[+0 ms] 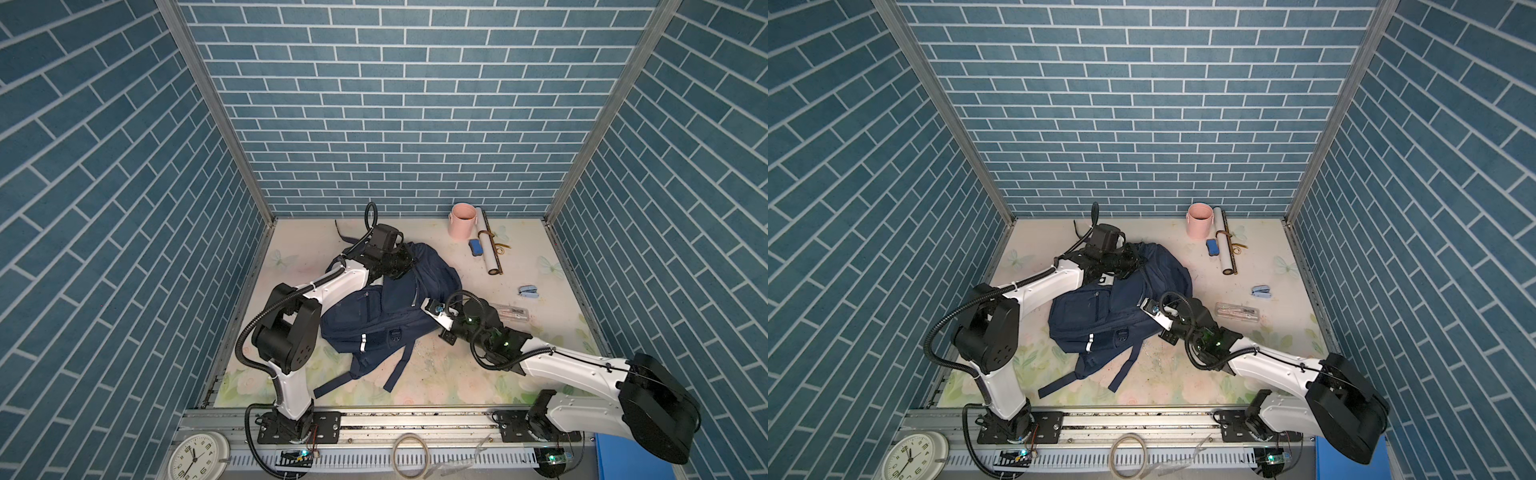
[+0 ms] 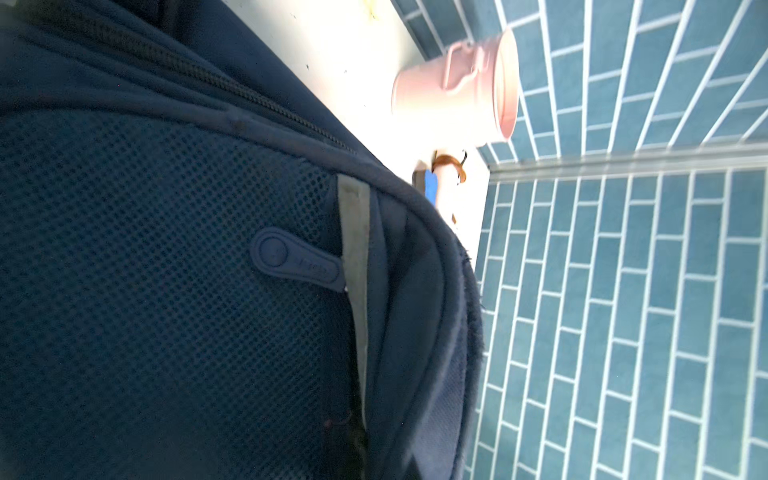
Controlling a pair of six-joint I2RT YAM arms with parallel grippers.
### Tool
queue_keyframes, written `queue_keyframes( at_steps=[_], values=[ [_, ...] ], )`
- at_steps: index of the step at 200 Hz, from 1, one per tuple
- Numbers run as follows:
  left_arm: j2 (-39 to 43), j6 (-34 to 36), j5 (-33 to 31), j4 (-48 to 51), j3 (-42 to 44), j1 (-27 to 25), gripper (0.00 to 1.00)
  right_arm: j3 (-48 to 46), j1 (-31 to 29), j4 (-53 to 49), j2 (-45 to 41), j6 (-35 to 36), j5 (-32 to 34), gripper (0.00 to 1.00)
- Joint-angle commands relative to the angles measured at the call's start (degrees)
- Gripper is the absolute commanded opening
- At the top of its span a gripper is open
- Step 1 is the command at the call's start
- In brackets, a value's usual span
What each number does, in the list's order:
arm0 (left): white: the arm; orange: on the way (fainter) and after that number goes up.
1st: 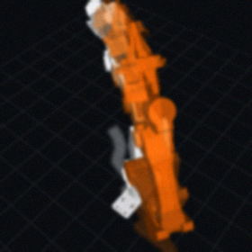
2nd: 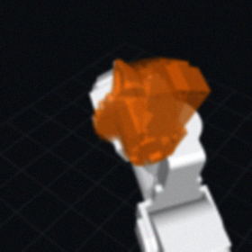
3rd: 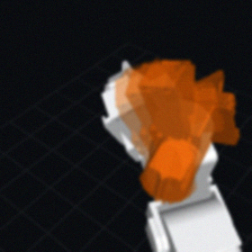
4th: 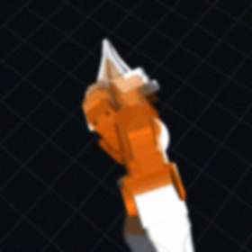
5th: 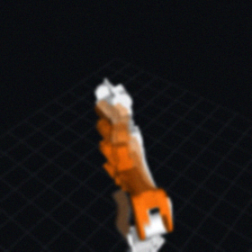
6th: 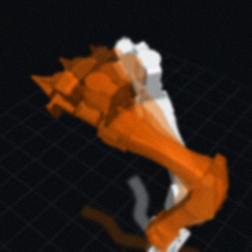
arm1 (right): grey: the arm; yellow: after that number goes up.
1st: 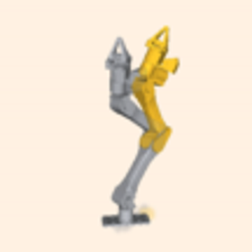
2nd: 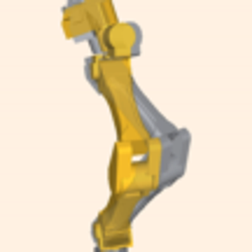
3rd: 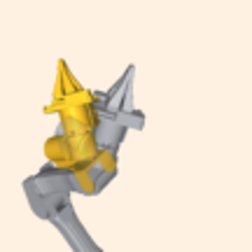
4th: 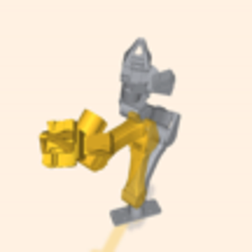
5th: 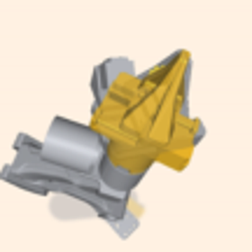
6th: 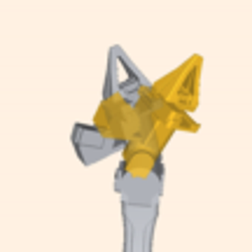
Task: Pack the student bag
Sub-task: 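Release the zipper pull and swing the right gripper toward the clear case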
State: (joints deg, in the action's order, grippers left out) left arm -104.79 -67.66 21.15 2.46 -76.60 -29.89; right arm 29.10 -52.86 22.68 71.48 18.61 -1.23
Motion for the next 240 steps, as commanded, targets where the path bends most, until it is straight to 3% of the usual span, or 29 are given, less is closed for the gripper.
queue_keyframes(
  at_steps=[1,47,86,111,120,136,158,206,240],
  values=[
    [2.58,-6.20,-6.11,-14.70,-2.19,2.00,0.00,0.95,-3.14,2.19,2.03,0.22,-3.52,0.00],
    [2.69,-6.89,-7.61,-15.70,-2.45,0.31,0.00,5.36,-4.21,2.03,8.07,0.89,-9.42,0.00],
    [2.78,-6.03,-4.54,-16.50,-0.53,-0.40,0.00,12.70,-5.10,-4.13,14.36,1.07,-10.59,0.00],
    [3.87,-0.21,-1.41,-13.45,-0.23,-0.28,0.00,13.48,-5.06,-4.16,13.94,-0.76,-9.78,0.00],
    [3.98,4.45,0.51,-10.00,-1.27,-0.32,0.00,12.98,-5.06,-3.59,12.68,-1.68,-8.98,0.01],
    [3.58,15.15,1.85,1.50,-4.58,-0.39,0.00,11.60,-5.06,-3.14,9.68,-3.48,-7.03,0.16],
    [4.59,25.40,-0.51,13.51,-4.24,-0.34,0.00,9.90,-4.68,-5.27,4.59,-3.50,-6.48,0.29],
    [6.27,36.46,-6.57,25.48,-3.21,-1.32,0.00,6.92,2.48,-12.69,-12.11,-6.57,-6.83,0.44],
    [4.59,38.29,-9.06,26.66,-3.92,-4.08,0.00,6.13,11.70,-17.42,-20.87,-10.57,-3.53,0.50]
  ],
)
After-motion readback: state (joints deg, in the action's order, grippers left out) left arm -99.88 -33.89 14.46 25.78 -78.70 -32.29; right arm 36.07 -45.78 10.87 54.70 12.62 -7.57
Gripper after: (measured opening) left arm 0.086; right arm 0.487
